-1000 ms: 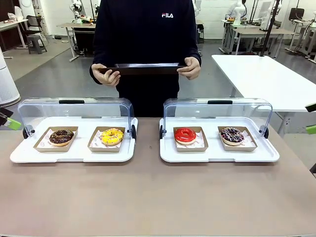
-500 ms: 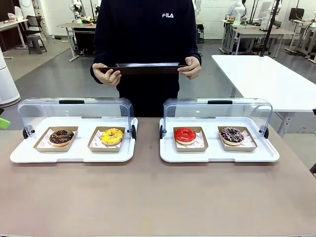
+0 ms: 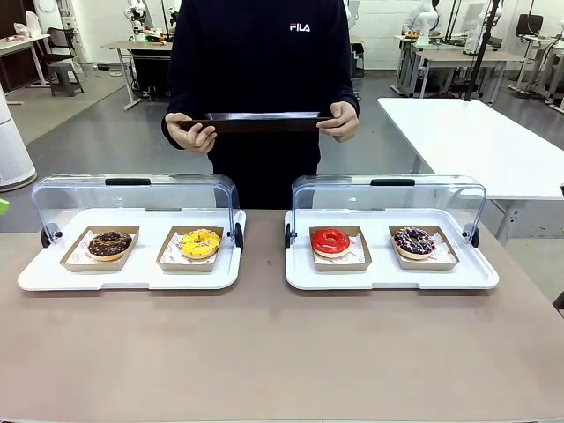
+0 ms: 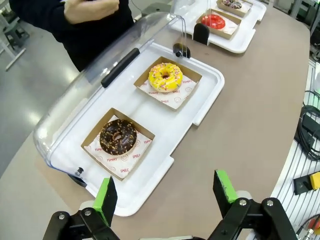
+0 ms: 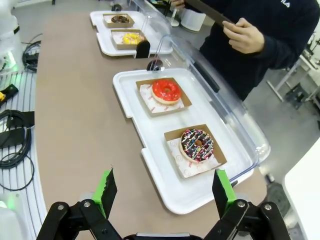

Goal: Provide the desired donut to the person.
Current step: Pick up and lift the Paper togo box containing the Donut pointed at by the person.

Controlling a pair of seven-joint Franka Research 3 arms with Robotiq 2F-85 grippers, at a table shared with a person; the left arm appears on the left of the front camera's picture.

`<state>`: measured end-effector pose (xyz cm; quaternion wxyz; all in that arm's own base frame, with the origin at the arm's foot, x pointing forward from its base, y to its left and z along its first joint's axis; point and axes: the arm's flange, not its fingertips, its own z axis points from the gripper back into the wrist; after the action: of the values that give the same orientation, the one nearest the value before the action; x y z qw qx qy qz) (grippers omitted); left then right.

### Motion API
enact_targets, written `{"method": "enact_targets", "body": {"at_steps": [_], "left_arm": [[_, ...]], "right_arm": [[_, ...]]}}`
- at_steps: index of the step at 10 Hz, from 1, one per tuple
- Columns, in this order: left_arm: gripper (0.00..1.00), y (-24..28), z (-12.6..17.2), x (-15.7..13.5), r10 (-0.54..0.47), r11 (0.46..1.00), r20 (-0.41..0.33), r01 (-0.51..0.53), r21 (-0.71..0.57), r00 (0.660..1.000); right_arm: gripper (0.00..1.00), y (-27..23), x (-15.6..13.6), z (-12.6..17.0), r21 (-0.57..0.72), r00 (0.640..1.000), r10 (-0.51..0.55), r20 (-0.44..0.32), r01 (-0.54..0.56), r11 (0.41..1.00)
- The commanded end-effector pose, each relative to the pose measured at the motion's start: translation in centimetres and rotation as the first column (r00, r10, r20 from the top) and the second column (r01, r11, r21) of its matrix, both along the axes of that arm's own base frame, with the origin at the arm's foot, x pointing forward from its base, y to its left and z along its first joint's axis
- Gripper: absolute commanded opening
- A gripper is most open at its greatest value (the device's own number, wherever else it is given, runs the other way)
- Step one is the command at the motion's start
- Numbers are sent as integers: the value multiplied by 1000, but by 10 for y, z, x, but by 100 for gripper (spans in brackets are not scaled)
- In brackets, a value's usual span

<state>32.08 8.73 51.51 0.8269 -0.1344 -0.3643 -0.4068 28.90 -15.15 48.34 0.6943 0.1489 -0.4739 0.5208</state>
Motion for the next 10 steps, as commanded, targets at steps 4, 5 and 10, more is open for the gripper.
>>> {"method": "enact_targets", "body": {"at_steps": [4, 5, 10], "left_arm": [[100, -20, -56, -52, 10, 996, 157, 3, -84, 988], [100, -20, -54, -51, 1, 997, 161, 12, -82, 987], [100, -21, -55, -46, -28, 997, 149, 37, -60, 988]], "right_arm": [[100, 56, -45, -52, 17, 997, 4, 72, -5, 1000], [100, 57, -47, -48, 40, 995, 2, 99, -6, 999], [100, 62, -46, -43, 30, 995, 2, 102, -5, 1000]]}}
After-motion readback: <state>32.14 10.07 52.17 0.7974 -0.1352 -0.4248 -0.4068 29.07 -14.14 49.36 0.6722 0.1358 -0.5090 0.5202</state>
